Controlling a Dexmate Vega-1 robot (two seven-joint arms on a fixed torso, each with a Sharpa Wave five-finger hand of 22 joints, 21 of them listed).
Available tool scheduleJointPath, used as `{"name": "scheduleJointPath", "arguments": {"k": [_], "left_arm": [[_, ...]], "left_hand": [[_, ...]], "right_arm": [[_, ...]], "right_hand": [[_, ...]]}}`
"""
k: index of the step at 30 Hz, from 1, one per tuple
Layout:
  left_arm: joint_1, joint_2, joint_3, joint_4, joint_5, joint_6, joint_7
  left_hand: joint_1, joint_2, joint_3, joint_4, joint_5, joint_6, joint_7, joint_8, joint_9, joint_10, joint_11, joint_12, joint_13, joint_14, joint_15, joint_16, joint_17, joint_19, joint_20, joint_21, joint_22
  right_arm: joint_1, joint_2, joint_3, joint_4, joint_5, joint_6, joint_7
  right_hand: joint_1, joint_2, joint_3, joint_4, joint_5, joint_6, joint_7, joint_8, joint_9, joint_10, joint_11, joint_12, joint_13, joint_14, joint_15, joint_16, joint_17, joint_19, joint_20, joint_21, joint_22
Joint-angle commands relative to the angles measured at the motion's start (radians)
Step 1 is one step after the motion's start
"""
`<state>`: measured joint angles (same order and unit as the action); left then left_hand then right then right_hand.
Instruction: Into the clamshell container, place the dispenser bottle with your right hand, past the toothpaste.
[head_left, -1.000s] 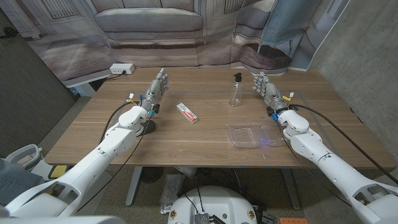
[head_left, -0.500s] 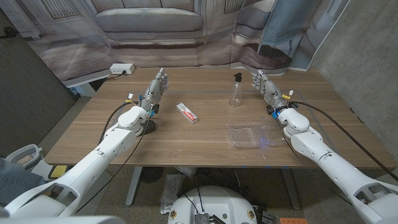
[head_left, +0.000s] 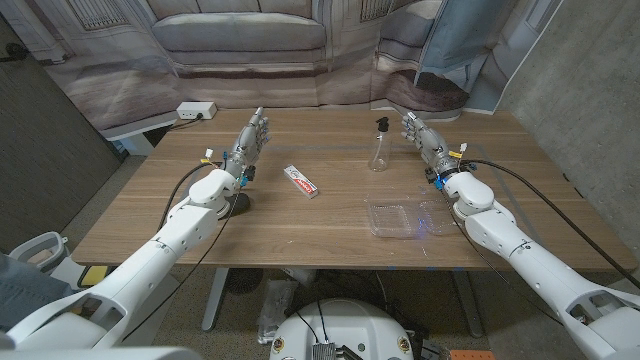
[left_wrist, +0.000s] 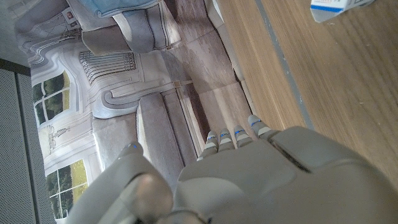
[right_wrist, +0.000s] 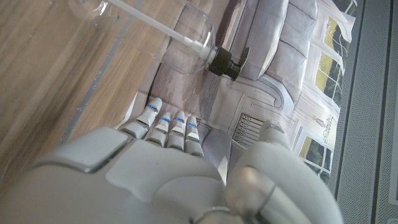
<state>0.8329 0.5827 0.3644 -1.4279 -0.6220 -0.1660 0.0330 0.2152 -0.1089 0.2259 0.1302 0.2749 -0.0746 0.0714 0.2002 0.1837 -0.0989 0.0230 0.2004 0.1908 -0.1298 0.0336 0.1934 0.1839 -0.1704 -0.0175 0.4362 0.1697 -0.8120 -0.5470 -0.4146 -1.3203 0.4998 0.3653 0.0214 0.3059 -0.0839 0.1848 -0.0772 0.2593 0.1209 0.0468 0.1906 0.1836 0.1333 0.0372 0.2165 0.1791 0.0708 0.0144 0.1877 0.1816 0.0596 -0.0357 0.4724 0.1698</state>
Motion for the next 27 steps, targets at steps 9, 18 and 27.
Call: {"name": "scheduleJointPath", "arguments": {"k": [9,18,27], "left_arm": [[-0.002,0.001,-0.001,-0.002,0.000,-0.003,-0.003],[0.009,0.010,-0.007,-0.022,0.004,-0.005,0.006],[0.022,0.012,-0.013,-0.034,-0.003,-0.010,0.007]], "left_hand": [[0.009,0.005,-0.001,-0.005,0.005,0.006,0.005,0.004,0.003,0.005,0.006,0.009,0.000,0.003,0.006,0.005,0.002,-0.023,0.007,-0.006,0.005],[0.009,0.006,-0.003,-0.006,0.006,0.006,0.004,0.004,0.003,0.005,0.004,0.009,-0.001,0.004,0.006,0.005,0.002,-0.020,0.008,-0.009,0.005],[0.009,0.007,-0.005,-0.007,0.007,0.005,0.003,0.002,0.003,0.006,0.003,0.008,-0.001,0.004,0.006,0.005,0.002,-0.019,0.010,-0.014,0.005]], "right_arm": [[0.001,-0.018,-0.019,-0.029,-0.089,0.015,-0.044],[0.000,-0.025,-0.024,-0.041,-0.127,0.015,-0.069],[0.005,-0.030,-0.033,-0.046,-0.157,0.011,-0.079]], "right_hand": [[0.036,-0.023,-0.003,-0.025,0.020,-0.074,0.015,-0.016,0.006,-0.032,0.021,-0.012,0.006,-0.031,0.008,-0.006,0.000,-0.002,-0.011,-0.023,0.004],[0.052,-0.032,-0.006,-0.036,0.032,-0.112,0.029,-0.017,0.006,-0.038,0.026,-0.013,0.006,-0.053,0.016,-0.010,0.000,-0.006,-0.005,-0.038,0.004],[0.062,-0.039,-0.009,-0.043,0.039,-0.133,0.033,-0.017,0.006,-0.038,0.026,-0.012,0.007,-0.070,0.022,-0.012,0.001,-0.010,0.001,-0.047,0.004]]}}
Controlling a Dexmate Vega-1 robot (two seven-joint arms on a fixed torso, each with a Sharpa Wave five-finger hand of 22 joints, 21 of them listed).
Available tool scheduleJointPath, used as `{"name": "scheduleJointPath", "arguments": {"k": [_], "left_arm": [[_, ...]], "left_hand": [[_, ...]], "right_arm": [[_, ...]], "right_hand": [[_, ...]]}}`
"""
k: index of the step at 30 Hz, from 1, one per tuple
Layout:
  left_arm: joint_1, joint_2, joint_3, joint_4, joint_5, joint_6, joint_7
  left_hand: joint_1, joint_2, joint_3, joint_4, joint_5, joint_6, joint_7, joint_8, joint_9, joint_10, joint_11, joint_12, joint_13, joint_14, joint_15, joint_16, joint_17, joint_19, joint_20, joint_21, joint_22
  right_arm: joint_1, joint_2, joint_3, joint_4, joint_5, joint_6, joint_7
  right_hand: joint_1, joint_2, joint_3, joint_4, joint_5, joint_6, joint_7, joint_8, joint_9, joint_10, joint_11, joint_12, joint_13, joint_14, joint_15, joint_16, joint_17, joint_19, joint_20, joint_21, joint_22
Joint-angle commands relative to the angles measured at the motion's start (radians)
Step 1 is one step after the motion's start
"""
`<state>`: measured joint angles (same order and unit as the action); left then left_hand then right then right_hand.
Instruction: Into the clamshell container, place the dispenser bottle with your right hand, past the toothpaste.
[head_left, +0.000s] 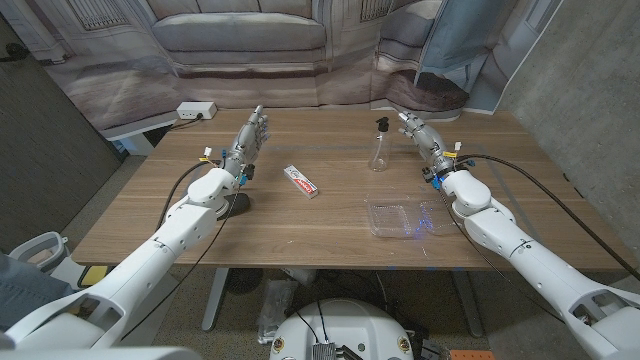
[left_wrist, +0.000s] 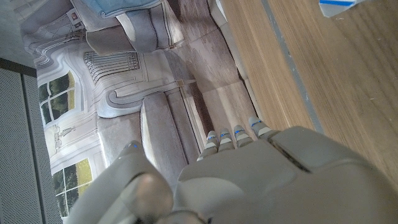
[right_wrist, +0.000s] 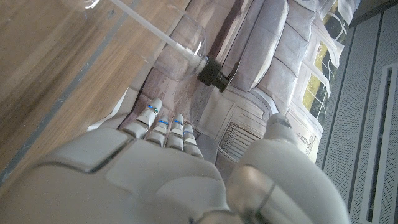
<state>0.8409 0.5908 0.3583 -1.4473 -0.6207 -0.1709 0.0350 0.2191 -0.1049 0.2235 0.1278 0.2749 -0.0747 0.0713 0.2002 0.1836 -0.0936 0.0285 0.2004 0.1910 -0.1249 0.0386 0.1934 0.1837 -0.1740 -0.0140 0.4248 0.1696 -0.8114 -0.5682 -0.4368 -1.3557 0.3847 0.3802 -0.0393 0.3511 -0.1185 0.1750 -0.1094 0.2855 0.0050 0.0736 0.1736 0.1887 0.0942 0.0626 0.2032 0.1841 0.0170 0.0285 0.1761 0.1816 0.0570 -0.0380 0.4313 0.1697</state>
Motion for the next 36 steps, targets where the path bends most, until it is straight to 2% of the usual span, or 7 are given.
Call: {"name": "scheduleJointPath", "arguments": {"k": [1,2,9,21,36], "left_arm": [[0.016,0.004,-0.007,-0.016,-0.004,-0.005,0.006],[0.017,0.004,-0.007,-0.016,-0.004,-0.006,0.006],[0.026,0.001,-0.011,-0.017,-0.013,-0.019,-0.002],[0.028,0.001,-0.011,-0.003,-0.022,-0.027,-0.020],[0.047,0.015,-0.021,-0.034,-0.020,-0.029,-0.008]], "left_hand": [[0.005,0.003,-0.003,-0.004,0.008,0.005,0.003,0.002,0.004,0.000,-0.003,0.008,-0.001,-0.001,0.001,0.005,0.002,-0.016,0.007,-0.003,0.005],[0.005,0.003,-0.004,-0.004,0.008,0.006,0.003,0.002,0.004,0.001,-0.002,0.008,-0.001,-0.001,0.001,0.005,0.002,-0.016,0.008,-0.004,0.006],[0.005,0.004,-0.005,-0.005,0.009,0.005,0.001,0.002,0.004,0.001,-0.002,0.008,-0.001,0.000,0.001,0.004,0.002,-0.014,0.007,-0.007,0.006],[0.005,0.005,-0.008,-0.005,0.010,0.006,0.000,0.001,0.004,0.001,-0.003,0.008,-0.001,0.000,0.001,0.004,0.003,-0.016,0.011,-0.012,0.006],[0.005,0.006,-0.011,-0.005,0.011,0.008,-0.002,0.001,0.004,-0.001,-0.003,0.006,-0.001,-0.001,0.001,0.003,0.003,-0.016,0.013,-0.017,0.006]], "right_arm": [[0.005,-0.009,-0.011,-0.012,-0.043,-0.005,-0.020],[0.005,-0.010,-0.012,-0.013,-0.047,-0.005,-0.021],[0.008,-0.017,-0.018,-0.018,-0.070,-0.012,-0.029],[0.018,-0.018,-0.028,-0.010,-0.107,-0.011,-0.044],[0.026,-0.015,-0.047,-0.001,-0.177,-0.015,-0.091]], "right_hand": [[0.018,-0.005,0.000,-0.011,0.014,-0.020,0.007,0.000,0.001,0.001,0.001,0.002,0.002,-0.018,0.007,0.000,0.001,-0.008,0.003,-0.007,0.004],[0.030,-0.011,-0.003,-0.018,0.025,-0.025,0.006,0.008,0.001,-0.051,0.025,-0.013,0.002,-0.022,0.008,0.004,0.001,-0.005,0.003,-0.018,0.005],[0.037,-0.013,-0.007,-0.021,0.034,-0.050,0.006,0.005,0.002,-0.078,0.031,-0.017,0.002,-0.039,0.016,0.002,0.002,-0.010,0.004,-0.029,0.005],[0.042,-0.015,-0.010,-0.022,0.043,-0.053,0.003,0.009,0.001,-0.081,0.043,-0.013,0.003,-0.043,0.032,0.005,0.002,-0.016,0.009,-0.040,0.005],[0.051,-0.016,-0.015,-0.025,0.057,-0.089,0.004,0.005,0.002,-0.112,0.050,-0.017,0.003,-0.060,0.038,0.004,0.003,-0.026,0.023,-0.058,0.005]]}}
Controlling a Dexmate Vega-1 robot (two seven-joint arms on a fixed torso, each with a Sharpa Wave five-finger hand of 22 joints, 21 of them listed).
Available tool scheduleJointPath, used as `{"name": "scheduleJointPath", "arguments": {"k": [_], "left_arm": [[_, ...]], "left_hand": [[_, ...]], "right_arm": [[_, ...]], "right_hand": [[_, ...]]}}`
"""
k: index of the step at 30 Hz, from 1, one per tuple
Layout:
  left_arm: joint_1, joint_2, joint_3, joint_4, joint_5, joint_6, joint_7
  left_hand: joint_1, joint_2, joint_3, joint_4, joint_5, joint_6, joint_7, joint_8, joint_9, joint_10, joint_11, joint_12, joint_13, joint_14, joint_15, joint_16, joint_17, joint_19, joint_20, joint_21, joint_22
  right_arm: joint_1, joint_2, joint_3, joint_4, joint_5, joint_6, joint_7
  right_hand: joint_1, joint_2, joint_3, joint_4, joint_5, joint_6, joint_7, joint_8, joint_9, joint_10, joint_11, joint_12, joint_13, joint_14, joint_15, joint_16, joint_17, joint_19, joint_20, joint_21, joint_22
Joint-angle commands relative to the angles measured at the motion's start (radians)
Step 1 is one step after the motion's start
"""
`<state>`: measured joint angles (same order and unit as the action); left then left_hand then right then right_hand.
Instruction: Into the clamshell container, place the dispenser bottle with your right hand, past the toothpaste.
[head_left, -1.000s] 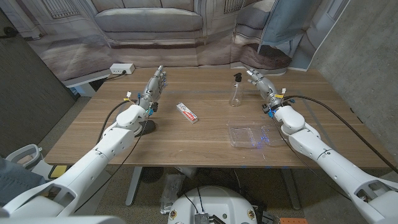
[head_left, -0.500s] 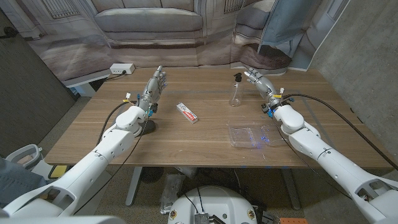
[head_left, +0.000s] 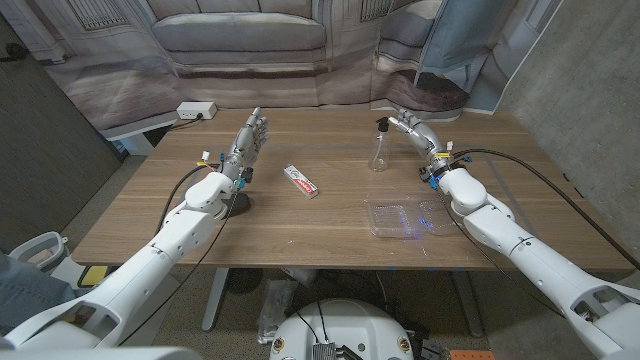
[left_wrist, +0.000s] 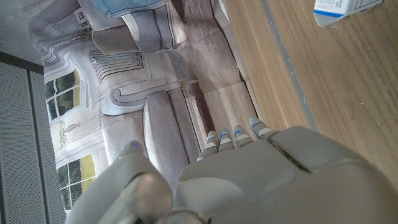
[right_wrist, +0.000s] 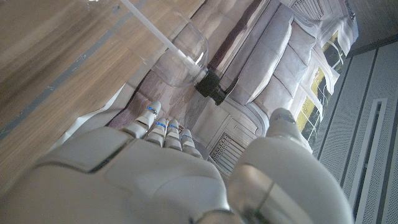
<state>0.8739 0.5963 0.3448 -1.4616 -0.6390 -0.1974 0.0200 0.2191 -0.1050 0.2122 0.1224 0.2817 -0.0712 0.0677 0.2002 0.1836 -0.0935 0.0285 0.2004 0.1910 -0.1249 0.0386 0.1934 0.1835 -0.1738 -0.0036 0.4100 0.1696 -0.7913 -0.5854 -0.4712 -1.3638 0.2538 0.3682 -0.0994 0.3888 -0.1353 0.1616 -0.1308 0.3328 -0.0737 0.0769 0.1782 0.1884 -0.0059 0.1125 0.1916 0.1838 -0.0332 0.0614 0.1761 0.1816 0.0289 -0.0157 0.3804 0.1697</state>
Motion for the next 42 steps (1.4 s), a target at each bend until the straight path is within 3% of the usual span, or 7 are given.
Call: {"name": "scheduleJointPath", "arguments": {"k": [1,11,27,32,42], "left_arm": [[0.016,0.010,-0.009,-0.022,-0.002,-0.003,0.008],[0.035,0.018,-0.023,-0.042,-0.006,-0.008,0.020],[0.045,0.018,-0.030,-0.049,-0.006,-0.026,0.021],[0.051,0.020,-0.031,-0.058,-0.003,-0.025,0.027],[0.063,0.021,-0.036,-0.075,-0.001,-0.024,0.042]], "left_hand": [[0.005,0.006,0.000,0.000,0.004,0.005,0.003,0.001,0.004,0.000,-0.002,0.007,-0.001,0.000,0.001,0.003,0.003,-0.016,0.003,-0.002,0.006],[0.004,0.006,-0.002,0.000,0.005,0.005,0.001,0.001,0.004,0.000,-0.003,0.007,-0.001,0.000,0.001,0.003,0.003,-0.015,0.003,-0.006,0.006],[0.004,0.008,-0.005,0.000,0.007,0.005,0.001,0.000,0.004,0.001,-0.002,0.006,-0.001,-0.001,0.002,0.003,0.003,-0.015,0.004,-0.012,0.007],[0.003,0.008,-0.006,-0.001,0.007,0.005,0.001,0.000,0.004,0.000,-0.001,0.006,-0.001,-0.001,0.002,0.003,0.003,-0.016,0.006,-0.014,0.007],[0.003,0.009,-0.008,-0.001,0.008,0.007,0.000,0.001,0.004,0.001,-0.001,0.006,-0.001,-0.001,0.002,0.002,0.003,-0.015,0.006,-0.017,0.007]], "right_arm": [[0.006,0.001,-0.014,0.006,-0.052,-0.004,-0.033],[0.008,-0.001,-0.027,0.000,-0.094,-0.019,-0.060],[0.011,-0.013,-0.047,-0.029,-0.151,-0.064,-0.085],[0.013,-0.010,-0.051,-0.022,-0.158,-0.063,-0.090],[0.031,-0.006,-0.066,-0.013,-0.196,-0.080,-0.109]], "right_hand": [[0.014,0.000,-0.002,-0.003,0.010,-0.011,0.001,0.001,0.002,-0.012,0.001,-0.005,0.003,-0.011,0.005,0.004,0.003,0.002,0.001,-0.008,0.006],[0.020,-0.001,-0.006,-0.005,0.020,-0.002,-0.003,0.011,0.003,-0.001,-0.017,0.005,0.002,0.000,-0.007,0.011,0.003,0.006,-0.003,-0.017,0.006],[0.024,-0.001,-0.010,-0.004,0.029,-0.014,-0.006,0.010,0.002,-0.017,-0.012,0.002,0.002,-0.013,0.000,0.008,0.003,-0.006,-0.008,-0.033,0.006],[0.026,-0.001,-0.012,-0.004,0.033,-0.008,-0.026,0.014,0.002,-0.019,-0.013,0.003,0.001,-0.017,0.001,0.008,0.003,-0.007,-0.006,-0.038,0.006],[0.028,0.000,-0.015,-0.003,0.037,-0.009,-0.033,0.014,0.002,-0.027,-0.014,0.002,0.001,-0.024,0.003,0.007,0.003,-0.013,-0.001,-0.046,0.007]]}}
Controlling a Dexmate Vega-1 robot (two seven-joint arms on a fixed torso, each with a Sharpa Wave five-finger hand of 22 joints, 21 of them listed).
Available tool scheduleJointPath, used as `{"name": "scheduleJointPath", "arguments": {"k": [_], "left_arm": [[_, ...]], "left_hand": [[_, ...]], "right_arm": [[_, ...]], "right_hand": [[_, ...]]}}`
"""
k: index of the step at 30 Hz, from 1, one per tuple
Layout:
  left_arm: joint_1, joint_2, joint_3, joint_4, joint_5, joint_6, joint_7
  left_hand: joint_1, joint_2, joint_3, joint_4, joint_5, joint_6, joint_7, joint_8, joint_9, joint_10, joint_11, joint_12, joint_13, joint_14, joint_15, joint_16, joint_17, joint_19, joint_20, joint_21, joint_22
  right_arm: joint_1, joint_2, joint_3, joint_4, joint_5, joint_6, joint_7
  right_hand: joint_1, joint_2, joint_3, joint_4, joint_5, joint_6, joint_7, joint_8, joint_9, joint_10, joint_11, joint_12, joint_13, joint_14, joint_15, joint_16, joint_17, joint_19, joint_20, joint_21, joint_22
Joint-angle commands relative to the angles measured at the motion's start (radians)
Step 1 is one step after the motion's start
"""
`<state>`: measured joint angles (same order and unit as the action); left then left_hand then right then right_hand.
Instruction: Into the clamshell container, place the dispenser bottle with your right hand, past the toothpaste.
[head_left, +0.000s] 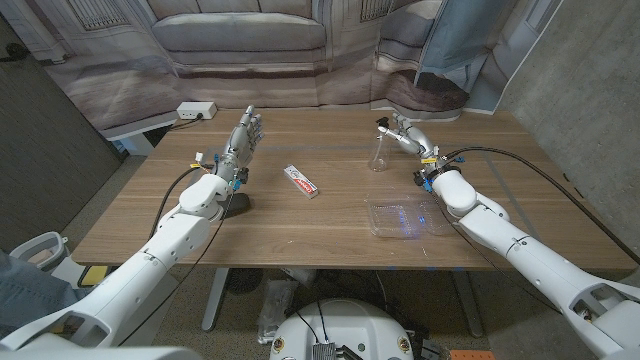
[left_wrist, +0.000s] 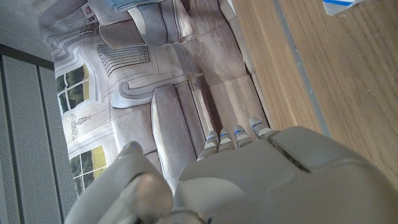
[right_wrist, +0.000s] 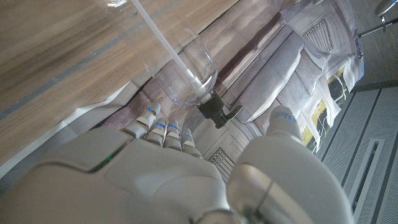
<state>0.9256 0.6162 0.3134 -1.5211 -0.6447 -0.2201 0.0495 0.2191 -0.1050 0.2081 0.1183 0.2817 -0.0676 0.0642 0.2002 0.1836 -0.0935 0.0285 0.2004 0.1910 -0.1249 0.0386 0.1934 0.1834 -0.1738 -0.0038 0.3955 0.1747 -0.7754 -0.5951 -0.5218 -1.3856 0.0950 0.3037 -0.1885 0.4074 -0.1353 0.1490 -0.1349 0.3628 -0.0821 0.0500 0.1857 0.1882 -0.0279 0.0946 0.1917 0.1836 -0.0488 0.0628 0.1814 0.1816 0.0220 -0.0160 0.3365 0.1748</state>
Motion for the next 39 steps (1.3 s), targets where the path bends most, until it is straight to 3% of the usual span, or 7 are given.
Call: {"name": "scheduleJointPath", "arguments": {"k": [1,21,27,39], "left_arm": [[0.012,0.001,-0.004,-0.016,0.004,-0.002,0.012],[0.033,0.003,-0.010,-0.046,0.010,0.004,0.041],[0.039,0.007,-0.012,-0.057,0.012,0.010,0.048],[0.053,0.020,-0.022,-0.085,0.015,0.021,0.063]], "left_hand": [[0.003,0.009,-0.004,0.003,0.008,0.004,0.004,0.001,0.004,0.000,0.000,0.006,-0.001,-0.001,0.003,0.002,0.003,-0.015,0.006,-0.003,0.002],[0.003,0.011,-0.008,0.003,0.009,0.005,0.005,0.000,0.004,0.001,-0.002,0.006,-0.001,0.001,0.002,0.002,0.003,-0.011,0.008,-0.009,0.002],[0.003,0.011,-0.009,0.003,0.010,0.006,0.004,0.000,0.004,0.001,0.000,0.006,-0.001,0.000,0.003,0.002,0.003,-0.011,0.007,-0.011,0.002],[0.004,0.012,-0.011,0.002,0.011,0.005,0.004,0.000,0.004,0.000,-0.001,0.005,-0.001,0.000,0.003,0.002,0.003,-0.010,0.008,-0.015,0.002]], "right_arm": [[0.016,0.005,-0.017,0.011,-0.040,-0.016,-0.021],[0.048,0.015,-0.047,0.042,-0.084,-0.020,-0.029],[0.057,0.019,-0.054,0.053,-0.083,-0.021,-0.022],[0.076,0.034,-0.068,0.082,-0.096,-0.007,-0.027]], "right_hand": [[0.009,0.000,-0.002,0.001,0.008,-0.001,-0.007,0.007,0.002,-0.005,0.004,0.002,0.001,-0.009,0.003,0.001,0.003,-0.006,-0.001,-0.003,0.002],[0.011,0.000,-0.006,0.002,0.014,-0.003,-0.010,0.007,0.002,-0.005,0.003,0.005,0.001,-0.006,0.005,0.005,0.003,-0.003,0.007,-0.010,0.002],[0.012,0.000,-0.010,0.002,0.018,0.003,-0.034,0.010,0.002,-0.002,-0.003,0.008,0.001,-0.003,0.003,0.007,0.003,0.000,0.008,-0.014,0.002],[0.013,-0.001,-0.013,0.003,0.021,0.004,-0.042,0.011,0.002,-0.002,-0.009,0.009,0.001,0.000,0.004,0.008,0.003,0.004,0.012,-0.018,0.002]]}}
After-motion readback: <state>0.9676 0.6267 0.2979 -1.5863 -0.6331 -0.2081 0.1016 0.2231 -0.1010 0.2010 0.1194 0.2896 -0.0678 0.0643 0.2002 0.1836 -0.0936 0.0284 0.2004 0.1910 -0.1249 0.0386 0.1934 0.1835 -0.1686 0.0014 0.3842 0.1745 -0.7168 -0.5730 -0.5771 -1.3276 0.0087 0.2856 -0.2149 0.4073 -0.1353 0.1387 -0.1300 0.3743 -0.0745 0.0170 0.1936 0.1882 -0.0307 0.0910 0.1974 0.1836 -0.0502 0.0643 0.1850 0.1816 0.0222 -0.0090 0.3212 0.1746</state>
